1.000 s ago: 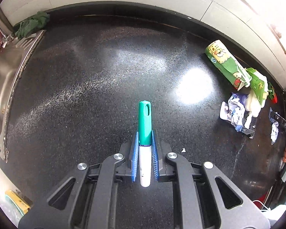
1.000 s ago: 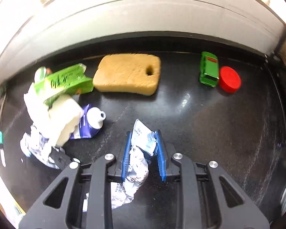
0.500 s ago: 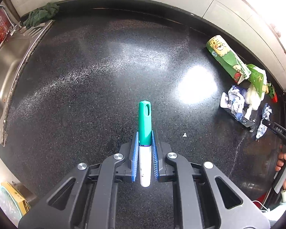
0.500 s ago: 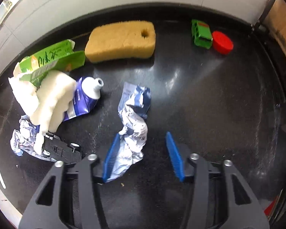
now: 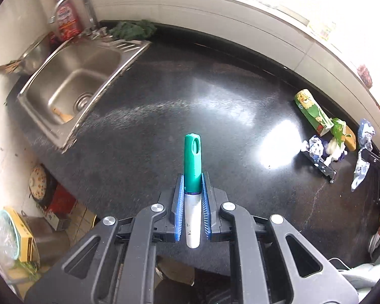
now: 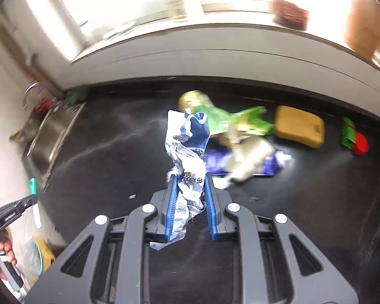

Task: Collect trash
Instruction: 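Carry marker and wrapper over the trash bin and open both tools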

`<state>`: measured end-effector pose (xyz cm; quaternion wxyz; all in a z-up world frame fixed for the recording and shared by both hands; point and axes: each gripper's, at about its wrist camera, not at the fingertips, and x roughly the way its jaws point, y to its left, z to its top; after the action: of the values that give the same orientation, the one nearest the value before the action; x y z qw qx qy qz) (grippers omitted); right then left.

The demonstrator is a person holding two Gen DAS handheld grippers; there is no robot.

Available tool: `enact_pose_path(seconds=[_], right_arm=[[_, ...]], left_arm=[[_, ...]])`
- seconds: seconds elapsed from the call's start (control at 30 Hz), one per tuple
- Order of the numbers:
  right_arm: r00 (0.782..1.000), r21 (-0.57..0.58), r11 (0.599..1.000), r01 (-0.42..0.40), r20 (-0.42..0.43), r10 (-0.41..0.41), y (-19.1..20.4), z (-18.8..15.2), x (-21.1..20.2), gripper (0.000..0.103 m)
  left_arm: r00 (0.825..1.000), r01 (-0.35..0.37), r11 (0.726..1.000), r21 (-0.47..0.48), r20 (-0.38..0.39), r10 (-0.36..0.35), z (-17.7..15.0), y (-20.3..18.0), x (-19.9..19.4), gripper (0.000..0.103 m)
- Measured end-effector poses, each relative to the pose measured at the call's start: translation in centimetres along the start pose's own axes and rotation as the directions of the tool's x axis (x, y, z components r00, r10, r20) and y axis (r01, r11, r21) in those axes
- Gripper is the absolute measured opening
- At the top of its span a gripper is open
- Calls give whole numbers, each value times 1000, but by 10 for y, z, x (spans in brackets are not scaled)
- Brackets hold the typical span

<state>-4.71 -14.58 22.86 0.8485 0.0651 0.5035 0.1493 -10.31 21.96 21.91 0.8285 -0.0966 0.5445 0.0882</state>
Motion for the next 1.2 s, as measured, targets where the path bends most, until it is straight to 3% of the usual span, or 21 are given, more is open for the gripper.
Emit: enact_pose_path(seconds=[0.1,0.2,0.27,0.47,0.57,0.67,0.73,0.83,1.0,1.2], right_arm=[[986,-218,967,-133,-127,107,89,-3,35,22],[962,-404,888,-218,-242,126,172,-35,70,22],[941,-501,818,-282,-309,135,222,-66,86,22],[897,-672,625,-398,-427,111,330,-142,110,22],[880,-709,559,-430,-466,86,356,-173,119,22],[865,-734,505,-455,-498,56,380,-202,132,22],[855,-747,470,-471,-518,33,393,-218,142,22],[843,-755,448,-479,-537,-3,402,-235,160,22],[836,-776,421,-470,-544,-69,409,-251,187,22],[839,-789,409,-458,-536,-95,414,-249,197,22]], left_arm=[[999,-54,991,-119,-11,53,-37,32,-11,13],[992,-121,958,-262,-56,110,-83,69,-16,13],[986,-165,921,-353,-81,146,-116,96,-24,13],[957,-288,756,-588,-161,239,-213,164,-56,13],[944,-327,678,-658,-203,258,-254,185,-64,13],[938,-346,618,-706,-231,260,-284,201,-66,13],[937,-349,602,-718,-245,250,-295,206,-60,13],[947,-321,599,-733,-246,207,-298,215,-35,13],[958,-282,606,-744,-249,140,-293,225,5,13],[955,-287,619,-731,-265,131,-290,230,17,13]])
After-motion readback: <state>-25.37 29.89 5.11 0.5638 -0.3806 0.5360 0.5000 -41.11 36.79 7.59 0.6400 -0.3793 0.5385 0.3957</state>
